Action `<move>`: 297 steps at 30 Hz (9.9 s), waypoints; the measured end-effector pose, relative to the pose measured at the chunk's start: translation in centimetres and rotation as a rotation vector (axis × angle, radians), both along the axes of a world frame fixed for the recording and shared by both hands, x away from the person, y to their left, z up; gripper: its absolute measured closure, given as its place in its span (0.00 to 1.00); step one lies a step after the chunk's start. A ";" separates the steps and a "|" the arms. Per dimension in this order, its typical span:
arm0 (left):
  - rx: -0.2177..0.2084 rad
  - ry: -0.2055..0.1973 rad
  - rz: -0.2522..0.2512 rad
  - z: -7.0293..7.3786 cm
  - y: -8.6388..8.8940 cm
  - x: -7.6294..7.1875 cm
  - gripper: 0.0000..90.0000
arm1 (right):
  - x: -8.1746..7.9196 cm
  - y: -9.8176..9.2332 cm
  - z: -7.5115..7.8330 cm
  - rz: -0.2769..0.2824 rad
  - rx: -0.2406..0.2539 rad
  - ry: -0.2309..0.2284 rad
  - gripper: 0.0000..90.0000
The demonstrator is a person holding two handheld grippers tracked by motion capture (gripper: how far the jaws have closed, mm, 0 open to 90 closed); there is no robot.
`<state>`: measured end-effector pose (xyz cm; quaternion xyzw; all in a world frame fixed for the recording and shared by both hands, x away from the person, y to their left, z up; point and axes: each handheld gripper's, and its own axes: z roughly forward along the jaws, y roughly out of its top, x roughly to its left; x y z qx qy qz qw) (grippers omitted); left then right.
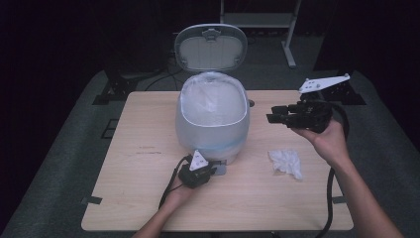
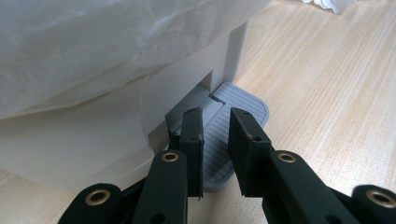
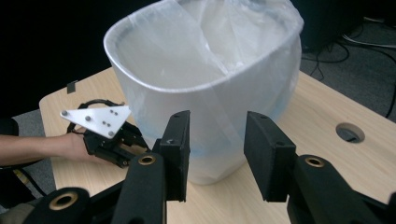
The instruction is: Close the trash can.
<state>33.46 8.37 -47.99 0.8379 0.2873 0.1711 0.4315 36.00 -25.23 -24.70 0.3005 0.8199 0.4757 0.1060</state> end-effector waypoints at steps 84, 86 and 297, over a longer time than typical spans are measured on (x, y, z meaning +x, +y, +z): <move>0.002 -0.003 0.001 0.0 0.0 -0.1 0.84 | -1.8 -7.6 -19.1 -0.205 -0.158 0.121 0.62; 0.002 -0.003 0.001 0.0 0.0 -0.1 0.84 | -1.7 -7.5 -19.3 -0.207 -0.160 0.126 0.63; 0.002 -0.003 -0.002 0.0 0.0 0.0 0.84 | -0.2 4.3 8.9 0.030 -0.088 -0.071 0.97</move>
